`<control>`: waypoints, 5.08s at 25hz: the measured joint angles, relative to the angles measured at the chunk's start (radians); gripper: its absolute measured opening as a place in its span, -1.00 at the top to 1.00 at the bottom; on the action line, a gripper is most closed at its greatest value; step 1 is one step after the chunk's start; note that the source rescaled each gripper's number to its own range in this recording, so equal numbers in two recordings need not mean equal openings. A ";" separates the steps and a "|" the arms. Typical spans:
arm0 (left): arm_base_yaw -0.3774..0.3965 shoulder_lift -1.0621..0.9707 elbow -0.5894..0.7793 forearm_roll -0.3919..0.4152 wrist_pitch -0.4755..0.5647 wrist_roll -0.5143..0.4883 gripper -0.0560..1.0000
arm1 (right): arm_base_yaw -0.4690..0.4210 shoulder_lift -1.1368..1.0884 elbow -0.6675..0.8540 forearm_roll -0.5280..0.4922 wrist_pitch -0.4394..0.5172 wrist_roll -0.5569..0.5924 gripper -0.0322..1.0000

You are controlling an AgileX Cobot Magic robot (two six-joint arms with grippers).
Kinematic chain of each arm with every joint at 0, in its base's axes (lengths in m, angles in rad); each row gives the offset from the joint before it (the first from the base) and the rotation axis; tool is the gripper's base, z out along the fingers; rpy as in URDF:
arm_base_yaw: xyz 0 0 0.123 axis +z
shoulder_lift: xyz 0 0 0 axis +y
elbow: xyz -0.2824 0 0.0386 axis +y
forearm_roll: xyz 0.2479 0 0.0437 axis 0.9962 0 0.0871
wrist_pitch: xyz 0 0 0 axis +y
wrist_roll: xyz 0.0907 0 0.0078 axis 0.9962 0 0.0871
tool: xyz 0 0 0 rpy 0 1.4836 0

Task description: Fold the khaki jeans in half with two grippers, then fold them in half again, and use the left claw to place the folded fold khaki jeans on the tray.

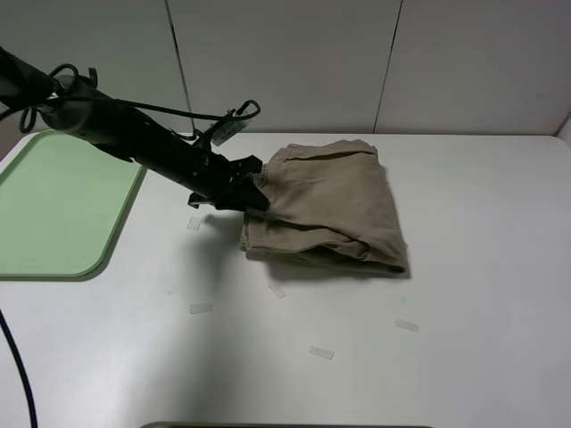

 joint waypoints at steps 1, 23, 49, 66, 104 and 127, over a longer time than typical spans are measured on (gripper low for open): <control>0.008 -0.017 0.000 0.056 -0.002 -0.041 0.78 | 0.000 0.000 0.000 0.000 0.000 0.000 -1.00; 0.211 -0.337 0.000 1.239 0.053 -0.682 0.80 | 0.000 0.000 0.000 0.000 0.000 0.000 -1.00; 0.464 -0.395 0.000 1.553 0.003 -0.670 0.89 | 0.000 0.000 0.000 0.000 0.000 0.000 -1.00; 0.467 -0.334 0.007 1.531 -0.017 -0.738 0.89 | 0.000 0.000 0.000 0.000 0.000 0.000 -1.00; 0.448 -1.117 0.428 1.352 -0.364 -0.826 -0.96 | 0.000 0.000 0.000 0.000 0.000 0.000 -1.00; 0.448 -1.893 0.648 0.973 0.182 -0.601 -0.96 | 0.000 0.000 0.000 0.000 0.000 0.000 -1.00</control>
